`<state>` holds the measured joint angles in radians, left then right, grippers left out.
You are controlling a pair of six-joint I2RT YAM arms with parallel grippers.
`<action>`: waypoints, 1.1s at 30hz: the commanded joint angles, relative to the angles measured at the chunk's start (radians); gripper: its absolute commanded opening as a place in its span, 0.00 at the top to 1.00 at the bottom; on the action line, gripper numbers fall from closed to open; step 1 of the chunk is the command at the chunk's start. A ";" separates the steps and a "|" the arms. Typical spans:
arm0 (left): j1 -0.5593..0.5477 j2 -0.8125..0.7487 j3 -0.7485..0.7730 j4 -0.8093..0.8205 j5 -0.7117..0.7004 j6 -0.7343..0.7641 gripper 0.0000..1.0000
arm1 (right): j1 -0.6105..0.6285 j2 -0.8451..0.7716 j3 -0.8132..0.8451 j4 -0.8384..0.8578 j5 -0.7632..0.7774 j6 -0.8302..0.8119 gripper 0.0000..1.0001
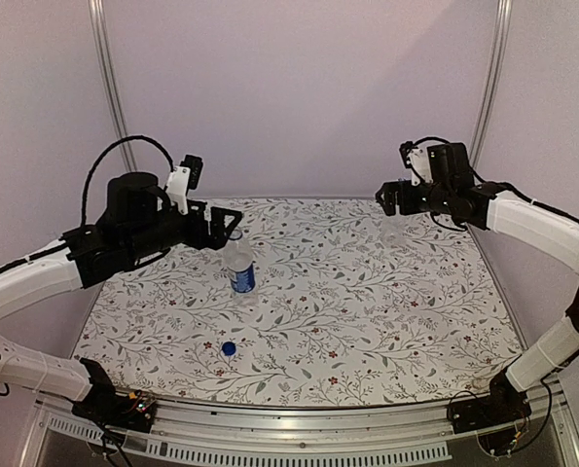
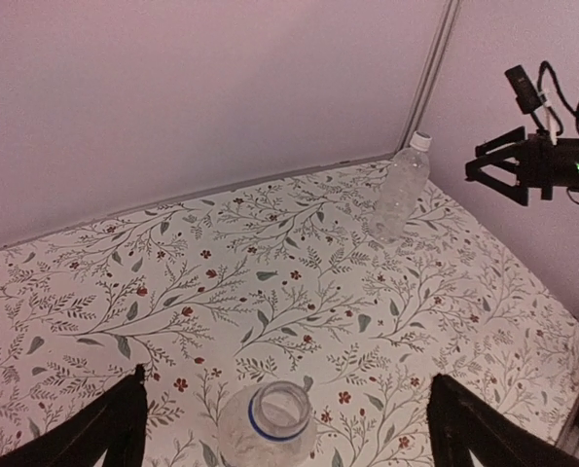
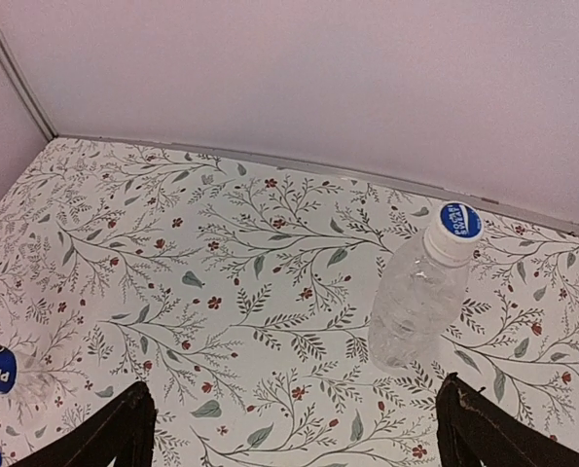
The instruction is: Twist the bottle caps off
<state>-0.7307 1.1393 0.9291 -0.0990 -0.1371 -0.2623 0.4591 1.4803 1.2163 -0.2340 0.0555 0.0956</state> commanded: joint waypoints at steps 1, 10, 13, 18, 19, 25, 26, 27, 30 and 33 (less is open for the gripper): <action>0.016 -0.035 -0.019 0.064 0.028 -0.006 0.00 | -0.073 0.060 0.073 -0.041 0.017 0.026 0.01; 0.016 -0.035 -0.005 0.067 0.022 0.001 0.00 | -0.160 0.226 0.237 -0.064 -0.045 0.023 0.04; 0.017 -0.033 0.004 0.061 0.026 0.022 0.00 | -0.178 0.302 0.313 -0.079 -0.092 0.023 0.10; 0.017 -0.032 0.030 0.029 0.027 0.060 0.00 | -0.188 0.420 0.443 -0.122 -0.099 0.017 0.21; 0.017 -0.032 0.034 0.026 0.028 0.068 0.00 | -0.189 0.438 0.459 -0.130 -0.099 0.016 0.23; 0.017 -0.033 0.035 0.022 0.035 0.090 0.00 | -0.188 0.485 0.497 -0.144 -0.083 0.007 0.37; 0.017 -0.033 0.034 0.022 0.037 0.090 0.00 | -0.189 0.492 0.502 -0.149 -0.076 0.003 0.38; 0.017 -0.033 0.032 0.022 0.040 0.089 0.00 | -0.189 0.497 0.507 -0.150 -0.070 -0.001 0.39; 0.016 -0.035 0.029 0.023 0.045 0.090 0.00 | -0.189 0.516 0.518 -0.156 -0.067 -0.012 0.40; 0.017 -0.036 0.029 0.022 0.046 0.090 0.00 | -0.189 0.521 0.521 -0.156 -0.061 -0.016 0.43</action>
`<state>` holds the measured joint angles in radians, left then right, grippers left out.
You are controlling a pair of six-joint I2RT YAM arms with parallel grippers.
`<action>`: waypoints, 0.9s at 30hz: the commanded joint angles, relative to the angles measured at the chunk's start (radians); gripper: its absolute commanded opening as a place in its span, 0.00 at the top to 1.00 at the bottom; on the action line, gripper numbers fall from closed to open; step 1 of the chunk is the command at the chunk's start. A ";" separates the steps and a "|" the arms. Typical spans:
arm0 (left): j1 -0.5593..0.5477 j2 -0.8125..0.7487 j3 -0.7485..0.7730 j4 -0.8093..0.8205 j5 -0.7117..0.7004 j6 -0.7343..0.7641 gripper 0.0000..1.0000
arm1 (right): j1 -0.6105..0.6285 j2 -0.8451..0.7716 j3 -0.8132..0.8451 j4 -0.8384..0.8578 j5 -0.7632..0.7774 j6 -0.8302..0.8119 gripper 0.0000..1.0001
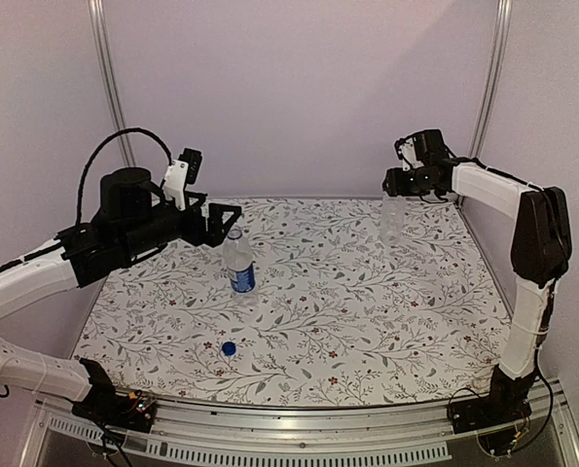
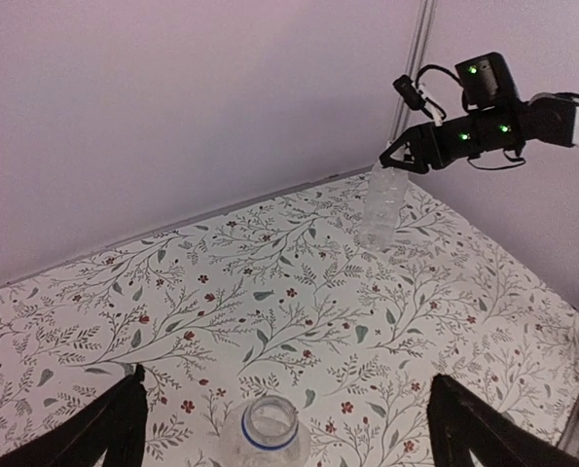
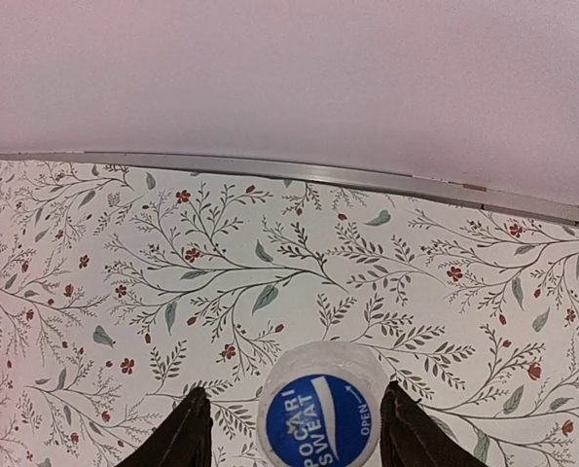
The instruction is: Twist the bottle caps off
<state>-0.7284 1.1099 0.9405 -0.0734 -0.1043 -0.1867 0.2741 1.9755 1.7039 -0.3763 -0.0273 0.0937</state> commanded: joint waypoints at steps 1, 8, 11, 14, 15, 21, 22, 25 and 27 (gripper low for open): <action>0.015 -0.008 0.018 -0.003 0.013 0.013 0.00 | -0.004 0.026 0.034 -0.013 0.047 -0.018 0.44; 0.015 -0.012 0.011 -0.003 0.013 0.012 0.00 | -0.006 0.023 0.036 -0.013 0.067 -0.032 0.53; 0.015 -0.012 0.009 -0.002 0.014 0.011 0.00 | -0.007 0.014 0.034 -0.013 0.075 -0.038 0.58; 0.015 -0.013 0.008 -0.004 0.015 0.010 0.00 | -0.007 0.002 0.030 -0.013 0.072 -0.043 0.65; 0.015 -0.014 0.006 -0.003 0.016 0.010 0.00 | -0.008 -0.002 0.028 -0.013 0.071 -0.046 0.67; 0.015 -0.016 0.001 -0.002 0.018 0.006 0.00 | -0.008 -0.048 -0.006 -0.013 0.065 -0.049 0.75; 0.014 -0.015 0.001 -0.001 0.020 0.005 0.00 | -0.008 -0.057 -0.015 -0.012 0.062 -0.049 0.75; 0.014 -0.017 0.001 0.000 0.029 0.002 0.00 | -0.008 -0.099 -0.061 -0.001 0.048 -0.049 0.78; 0.013 -0.019 0.002 0.003 0.033 0.002 0.00 | -0.008 -0.135 -0.095 0.007 0.038 -0.046 0.79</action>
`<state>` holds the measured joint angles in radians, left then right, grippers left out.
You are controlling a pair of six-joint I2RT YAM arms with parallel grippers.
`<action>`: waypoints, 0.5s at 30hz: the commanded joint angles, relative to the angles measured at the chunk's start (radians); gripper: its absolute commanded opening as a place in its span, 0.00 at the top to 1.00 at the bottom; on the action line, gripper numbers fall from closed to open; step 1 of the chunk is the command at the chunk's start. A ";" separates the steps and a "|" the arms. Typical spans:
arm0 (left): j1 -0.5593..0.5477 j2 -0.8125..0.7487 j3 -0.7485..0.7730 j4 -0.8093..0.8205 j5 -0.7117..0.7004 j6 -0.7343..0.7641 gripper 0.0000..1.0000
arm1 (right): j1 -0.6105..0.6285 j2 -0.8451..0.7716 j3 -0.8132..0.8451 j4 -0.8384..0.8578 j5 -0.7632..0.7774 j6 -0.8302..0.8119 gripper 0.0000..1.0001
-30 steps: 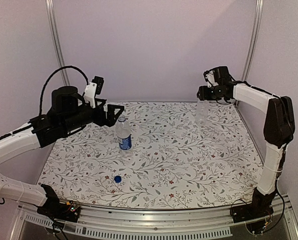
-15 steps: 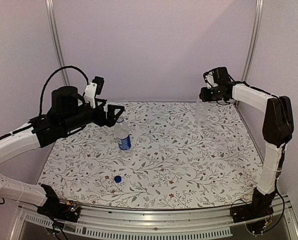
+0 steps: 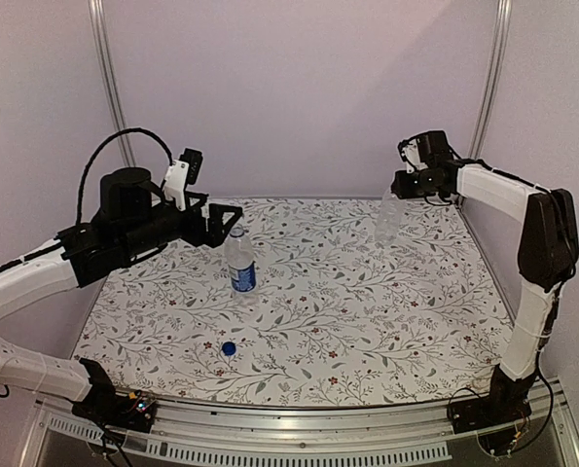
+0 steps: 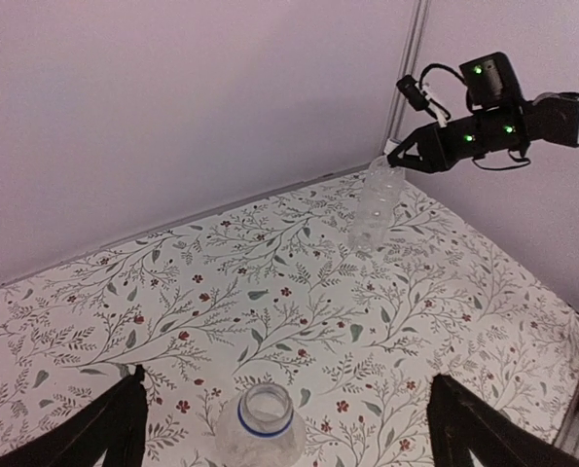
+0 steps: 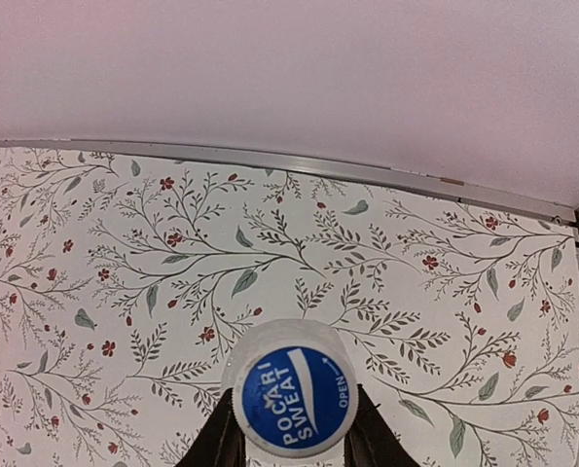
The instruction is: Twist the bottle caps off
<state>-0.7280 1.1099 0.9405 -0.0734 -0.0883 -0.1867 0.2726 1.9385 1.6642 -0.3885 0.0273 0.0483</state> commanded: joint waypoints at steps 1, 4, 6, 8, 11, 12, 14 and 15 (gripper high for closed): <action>0.013 -0.020 0.002 0.007 0.020 0.002 0.00 | -0.006 -0.116 -0.080 0.023 -0.053 -0.001 0.79; 0.012 -0.013 0.011 0.017 0.043 0.001 0.00 | -0.006 -0.175 -0.136 0.040 -0.138 0.001 0.81; 0.010 -0.007 0.021 0.024 0.068 0.004 0.00 | -0.006 -0.222 -0.173 0.048 -0.191 0.002 0.82; 0.000 0.002 0.030 0.034 0.080 0.017 0.00 | -0.003 -0.267 -0.210 0.056 -0.254 0.002 0.83; -0.029 0.026 0.059 0.034 0.081 0.050 0.00 | 0.002 -0.346 -0.257 0.064 -0.353 0.013 0.84; -0.044 0.035 0.069 0.032 0.076 0.063 0.00 | 0.007 -0.365 -0.268 0.065 -0.384 0.018 0.84; -0.078 0.059 0.096 0.025 0.053 0.084 0.00 | 0.022 -0.409 -0.282 0.064 -0.442 0.026 0.84; -0.097 0.073 0.114 0.018 0.043 0.087 0.00 | 0.030 -0.430 -0.286 0.063 -0.472 0.030 0.84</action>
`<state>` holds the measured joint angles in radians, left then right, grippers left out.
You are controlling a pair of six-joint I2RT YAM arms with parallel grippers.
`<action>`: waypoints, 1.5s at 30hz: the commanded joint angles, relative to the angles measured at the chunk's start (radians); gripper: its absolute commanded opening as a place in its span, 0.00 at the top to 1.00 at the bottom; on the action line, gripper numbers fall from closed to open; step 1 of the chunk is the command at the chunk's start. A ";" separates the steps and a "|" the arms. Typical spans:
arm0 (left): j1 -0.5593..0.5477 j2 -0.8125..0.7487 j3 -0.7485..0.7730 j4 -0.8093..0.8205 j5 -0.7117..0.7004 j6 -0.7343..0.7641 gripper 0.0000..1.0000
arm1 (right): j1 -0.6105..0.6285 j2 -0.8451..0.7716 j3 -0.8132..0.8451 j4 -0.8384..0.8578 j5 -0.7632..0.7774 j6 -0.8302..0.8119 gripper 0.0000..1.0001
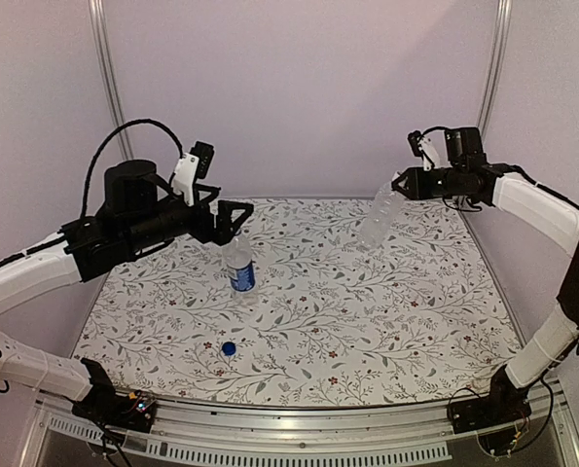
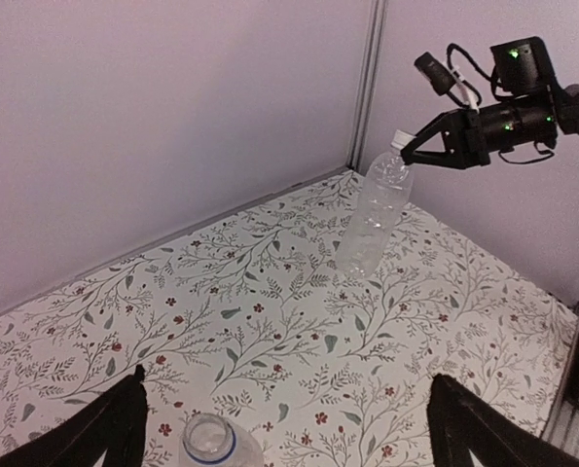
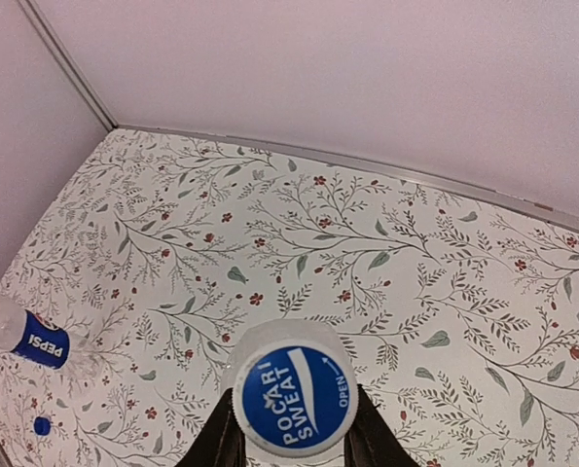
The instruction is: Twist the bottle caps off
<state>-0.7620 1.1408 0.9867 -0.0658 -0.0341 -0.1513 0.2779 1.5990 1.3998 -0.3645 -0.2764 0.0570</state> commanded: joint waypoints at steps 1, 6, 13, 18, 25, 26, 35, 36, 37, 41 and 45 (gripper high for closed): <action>-0.074 0.063 0.087 0.002 -0.018 0.053 0.00 | 0.035 -0.114 -0.026 0.040 -0.194 0.024 0.85; -0.144 0.144 0.165 -0.021 -0.038 0.092 0.00 | 0.106 -0.175 -0.020 0.057 -0.293 0.056 0.86; -0.204 0.259 0.257 -0.024 -0.027 0.167 0.00 | 0.205 -0.199 0.006 0.103 -0.429 0.088 0.87; -0.206 0.326 0.296 -0.027 0.024 0.218 0.00 | 0.245 -0.189 0.017 0.109 -0.490 0.091 0.88; -0.205 0.406 0.329 -0.019 0.145 0.202 0.00 | 0.276 -0.204 -0.002 0.134 -0.540 0.113 0.89; -0.205 0.412 0.329 -0.015 0.166 0.198 0.00 | 0.280 -0.208 -0.004 0.138 -0.545 0.119 0.90; -0.203 0.435 0.329 0.020 0.209 0.157 0.07 | 0.291 -0.214 -0.022 0.149 -0.551 0.120 0.91; -0.204 0.435 0.327 0.024 0.209 0.155 0.09 | 0.291 -0.214 -0.026 0.149 -0.550 0.118 0.91; -0.203 0.435 0.326 0.026 0.208 0.154 0.11 | 0.291 -0.215 -0.031 0.153 -0.550 0.118 0.91; -0.204 0.435 0.317 0.040 0.201 0.154 0.18 | 0.291 -0.216 -0.044 0.167 -0.556 0.122 0.92; -0.202 0.440 0.314 0.050 0.207 0.154 0.21 | 0.291 -0.215 -0.050 0.175 -0.563 0.125 0.92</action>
<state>-0.9554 1.5661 1.2915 -0.0547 0.1566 0.0063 0.5629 1.4120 1.3602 -0.2291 -0.8200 0.1692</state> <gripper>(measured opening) 0.795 0.297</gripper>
